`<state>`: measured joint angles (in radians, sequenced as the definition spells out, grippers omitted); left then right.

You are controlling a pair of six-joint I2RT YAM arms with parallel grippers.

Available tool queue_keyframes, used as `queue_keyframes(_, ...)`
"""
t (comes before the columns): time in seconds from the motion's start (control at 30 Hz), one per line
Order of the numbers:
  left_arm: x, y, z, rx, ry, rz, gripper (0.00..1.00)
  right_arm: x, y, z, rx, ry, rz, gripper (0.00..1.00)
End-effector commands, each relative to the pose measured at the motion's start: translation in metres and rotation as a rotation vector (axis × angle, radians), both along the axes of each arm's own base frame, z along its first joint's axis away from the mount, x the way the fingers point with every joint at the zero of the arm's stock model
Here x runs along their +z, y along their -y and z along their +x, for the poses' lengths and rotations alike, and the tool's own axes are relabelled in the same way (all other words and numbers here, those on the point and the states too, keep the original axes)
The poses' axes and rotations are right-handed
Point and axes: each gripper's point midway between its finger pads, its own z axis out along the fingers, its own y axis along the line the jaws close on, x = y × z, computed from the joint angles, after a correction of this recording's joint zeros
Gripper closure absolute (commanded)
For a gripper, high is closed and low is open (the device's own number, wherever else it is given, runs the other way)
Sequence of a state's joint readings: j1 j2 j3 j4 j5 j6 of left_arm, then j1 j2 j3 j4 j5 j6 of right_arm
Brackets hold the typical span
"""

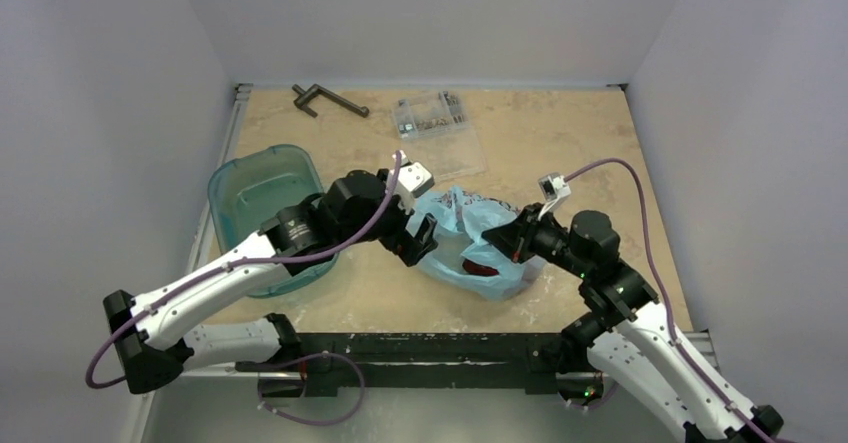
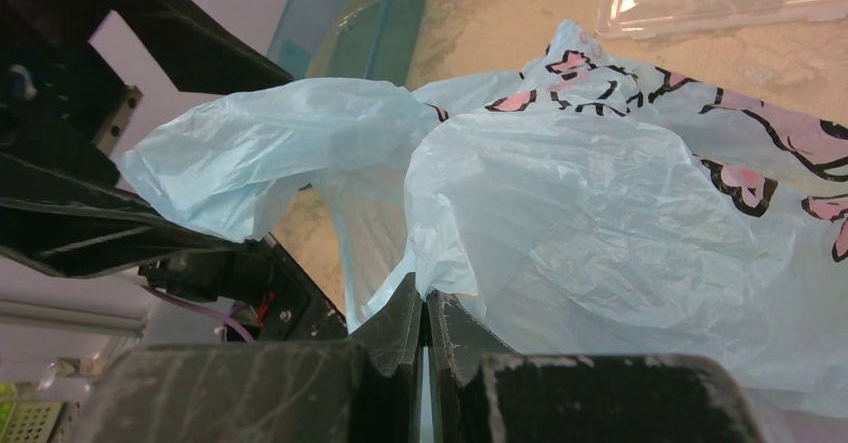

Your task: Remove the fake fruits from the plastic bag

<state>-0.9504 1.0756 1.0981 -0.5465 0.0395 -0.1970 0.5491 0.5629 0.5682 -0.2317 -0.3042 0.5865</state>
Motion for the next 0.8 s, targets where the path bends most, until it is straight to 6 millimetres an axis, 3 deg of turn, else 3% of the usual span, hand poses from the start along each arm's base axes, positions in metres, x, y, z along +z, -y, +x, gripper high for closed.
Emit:
queue_keyframes(0.0, 0.011, 0.014, 0.027, 0.073, 0.069, 0.013, 0.00, 0.035, 0.000, 0.004, -0.015, 0.073, 0.045, 1.00)
queue_keyframes(0.13, -0.005, 0.027, 0.056, 0.185, 0.003, 0.064, 0.00, 0.037, -0.001, 0.008, -0.013, 0.091, 0.036, 1.00)
queue_keyframes(0.17, -0.006, 0.029, 0.065, 0.210, -0.016, 0.063, 0.02, 0.039, -0.004, 0.008, -0.002, 0.090, 0.042, 1.00)
queue_keyframes(0.2, -0.005, 0.029, 0.074, 0.238, -0.032, 0.061, 0.11, 0.041, -0.004, 0.010, -0.010, 0.090, 0.045, 1.00)
queue_keyframes(0.37, 0.015, 0.017, 0.128, 0.369, -0.118, -0.104, 1.00, 0.057, 0.007, 0.041, -0.153, 0.115, 0.020, 1.00)
queue_keyframes(0.53, 0.066, 0.027, 0.164, 0.295, -0.130, -0.294, 1.00, 0.105, 0.011, 0.084, -0.267, 0.172, -0.037, 1.00)
queue_keyframes(0.67, 0.110, 0.014, 0.191, 0.292, -0.156, -0.482, 1.00, 0.155, 0.018, 0.116, -0.292, 0.226, -0.003, 1.00)
queue_keyframes(0.77, 0.123, 0.005, 0.199, 0.285, -0.211, -0.574, 1.00, 0.182, 0.024, 0.127, -0.268, 0.258, 0.056, 1.00)
